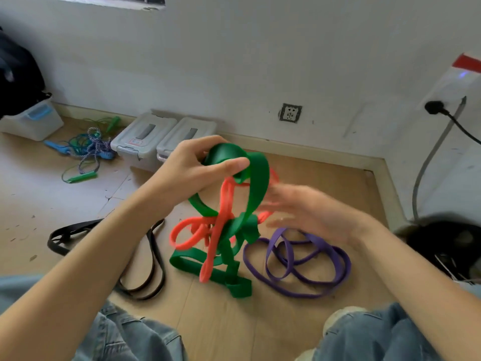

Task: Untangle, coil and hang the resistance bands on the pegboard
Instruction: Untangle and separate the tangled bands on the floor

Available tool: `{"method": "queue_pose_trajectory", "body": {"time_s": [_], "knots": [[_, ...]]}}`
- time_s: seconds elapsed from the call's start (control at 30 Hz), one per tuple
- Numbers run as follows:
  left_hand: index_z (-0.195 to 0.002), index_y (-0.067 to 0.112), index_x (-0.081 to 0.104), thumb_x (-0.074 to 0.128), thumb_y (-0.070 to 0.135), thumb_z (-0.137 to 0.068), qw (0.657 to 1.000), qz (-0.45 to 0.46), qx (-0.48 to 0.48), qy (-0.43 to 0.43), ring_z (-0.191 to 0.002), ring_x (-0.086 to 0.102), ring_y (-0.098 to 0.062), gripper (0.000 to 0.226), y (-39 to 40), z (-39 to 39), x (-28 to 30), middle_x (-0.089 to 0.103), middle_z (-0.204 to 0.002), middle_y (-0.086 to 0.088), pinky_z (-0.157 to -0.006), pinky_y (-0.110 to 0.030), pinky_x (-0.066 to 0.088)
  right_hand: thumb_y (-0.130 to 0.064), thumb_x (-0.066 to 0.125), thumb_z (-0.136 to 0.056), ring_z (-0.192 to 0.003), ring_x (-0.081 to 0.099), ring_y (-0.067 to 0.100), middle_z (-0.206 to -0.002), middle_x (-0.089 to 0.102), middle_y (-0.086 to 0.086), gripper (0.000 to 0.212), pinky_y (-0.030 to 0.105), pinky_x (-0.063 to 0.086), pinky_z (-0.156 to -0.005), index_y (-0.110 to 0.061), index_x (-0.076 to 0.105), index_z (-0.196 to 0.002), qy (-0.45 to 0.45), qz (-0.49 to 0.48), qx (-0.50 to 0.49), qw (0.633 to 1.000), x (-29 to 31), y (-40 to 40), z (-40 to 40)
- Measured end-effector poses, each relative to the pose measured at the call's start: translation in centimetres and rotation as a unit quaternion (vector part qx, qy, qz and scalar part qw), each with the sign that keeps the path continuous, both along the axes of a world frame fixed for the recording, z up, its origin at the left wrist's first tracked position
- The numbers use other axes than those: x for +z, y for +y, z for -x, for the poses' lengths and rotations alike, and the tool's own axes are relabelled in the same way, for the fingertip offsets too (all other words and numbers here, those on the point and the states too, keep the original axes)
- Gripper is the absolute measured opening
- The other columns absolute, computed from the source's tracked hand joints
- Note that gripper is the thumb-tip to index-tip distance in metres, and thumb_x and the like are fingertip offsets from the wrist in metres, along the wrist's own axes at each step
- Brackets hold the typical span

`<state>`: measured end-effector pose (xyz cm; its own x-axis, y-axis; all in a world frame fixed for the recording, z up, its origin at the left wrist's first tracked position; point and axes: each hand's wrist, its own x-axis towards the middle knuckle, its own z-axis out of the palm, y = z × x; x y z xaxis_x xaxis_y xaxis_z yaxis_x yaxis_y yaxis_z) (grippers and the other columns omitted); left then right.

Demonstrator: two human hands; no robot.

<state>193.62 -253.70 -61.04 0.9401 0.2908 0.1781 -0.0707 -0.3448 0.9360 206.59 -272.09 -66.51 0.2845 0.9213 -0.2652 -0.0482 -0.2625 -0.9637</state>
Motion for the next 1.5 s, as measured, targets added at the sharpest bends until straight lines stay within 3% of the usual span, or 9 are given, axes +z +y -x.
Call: {"method": "queue_pose_trajectory", "body": {"time_s": [0.2, 0.43, 0.57, 0.77, 1.0, 1.17, 1.23, 1.37, 1.5], "knots": [[-0.084, 0.013, 0.063, 0.069, 0.046, -0.069, 0.997, 0.022, -0.081, -0.002, -0.058, 0.055, -0.010, 0.036, -1.4, -0.6, 1.1, 0.059, -0.066, 0.001, -0.055, -0.019, 0.045, 0.001, 0.059, -0.087, -0.123, 0.050, 0.018, -0.131, 0.057, 0.002, 0.041, 0.048, 0.038, -0.105, -0.012, 0.054, -0.126, -0.156, 0.015, 0.079, 0.984, -2.3, 2.3, 5.0], [-0.077, 0.016, 0.062, 0.070, 0.051, -0.065, 0.995, 0.099, 0.003, 0.018, -0.049, 0.043, -0.010, 0.038, 0.1, -0.6, -0.4, 0.050, -0.064, -0.003, -0.044, -0.016, 0.038, -0.016, 0.066, -0.086, -0.112, 0.059, 0.013, -0.120, 0.064, -0.002, 0.038, 0.023, 0.047, -0.096, -0.019, 0.056, -0.122, -0.050, 0.039, 0.100, 0.993, -2.0, 2.5, 5.9], [-0.079, 0.017, 0.063, 0.070, 0.052, -0.064, 0.988, 0.148, -0.009, 0.031, -0.047, 0.040, -0.010, 0.038, 0.0, -0.9, -0.9, 0.051, -0.065, 0.001, -0.042, -0.016, 0.035, -0.009, 0.071, -0.078, -0.096, 0.066, 0.026, -0.099, 0.071, 0.011, 0.018, 0.045, 0.051, -0.091, -0.005, 0.068, -0.095, -0.122, 0.036, -0.044, 0.991, -2.7, 3.3, 6.3], [-0.086, 0.029, 0.064, 0.068, 0.060, -0.055, 0.986, -0.027, -0.055, 0.155, -0.040, 0.048, -0.001, 0.044, 0.8, -0.3, -1.8, 0.058, -0.053, 0.012, -0.038, -0.013, 0.037, -0.003, 0.067, -0.079, -0.068, 0.065, 0.015, -0.078, 0.067, 0.005, 0.012, 0.028, 0.054, -0.064, -0.013, 0.061, -0.081, -0.037, -0.021, -0.347, 0.937, -1.3, 2.4, 2.7], [-0.104, 0.026, 0.056, 0.079, 0.055, -0.056, 0.966, -0.088, -0.023, 0.242, -0.088, 0.062, -0.012, 0.061, -3.1, -0.6, -6.7, 0.067, -0.093, 0.008, -0.079, -0.031, 0.051, -0.011, 0.072, -0.077, -0.059, 0.058, 0.013, -0.068, 0.059, 0.001, 0.020, 0.020, 0.043, -0.045, -0.014, 0.052, -0.072, -0.069, -0.047, -0.431, 0.899, -0.3, 2.3, 1.9], [-0.075, 0.024, 0.066, 0.077, 0.018, -0.072, 0.978, 0.089, 0.121, 0.145, -0.044, 0.052, 0.003, 0.013, -1.1, -1.3, -5.0, 0.062, -0.049, 0.012, -0.042, -0.010, 0.038, -0.009, 0.072, -0.075, -0.065, 0.056, 0.017, -0.077, 0.060, 0.011, 0.024, 0.024, 0.044, -0.054, -0.016, 0.049, -0.070, -0.101, -0.035, -0.413, 0.904, 0.9, 1.5, 1.1], [-0.079, 0.023, 0.067, 0.075, 0.021, -0.073, 0.968, -0.084, 0.202, 0.126, -0.058, 0.060, -0.009, 0.011, 1.1, -1.1, -4.2, 0.064, -0.058, 0.007, -0.051, -0.021, 0.045, -0.004, 0.070, -0.075, -0.061, 0.051, 0.019, -0.075, 0.059, 0.014, 0.028, 0.022, 0.038, -0.046, -0.017, 0.045, -0.071, -0.123, -0.016, -0.411, 0.903, 1.4, 1.1, 0.5], [-0.114, 0.013, 0.044, 0.072, 0.032, -0.076, 0.797, -0.504, 0.160, 0.292, -0.088, 0.059, -0.035, 0.051, 2.1, -0.3, -5.3, 0.049, -0.106, -0.009, -0.066, -0.040, 0.048, 0.003, 0.061, -0.074, -0.053, 0.050, 0.018, -0.067, 0.060, 0.010, 0.027, 0.023, 0.037, -0.046, -0.017, 0.045, -0.079, -0.040, 0.005, -0.381, 0.924, 2.0, 1.2, 0.2], [-0.120, 0.019, 0.050, 0.084, 0.030, -0.062, 0.925, -0.186, -0.086, 0.320, -0.099, 0.060, -0.023, 0.068, 2.2, -0.1, -4.3, 0.061, -0.105, -0.004, -0.084, -0.032, 0.050, 0.001, 0.061, -0.078, -0.048, 0.059, 0.013, -0.059, 0.064, 0.002, 0.025, 0.026, 0.042, -0.051, -0.018, 0.047, -0.085, 0.010, 0.001, -0.362, 0.932, 2.0, 1.5, 0.3]]}}
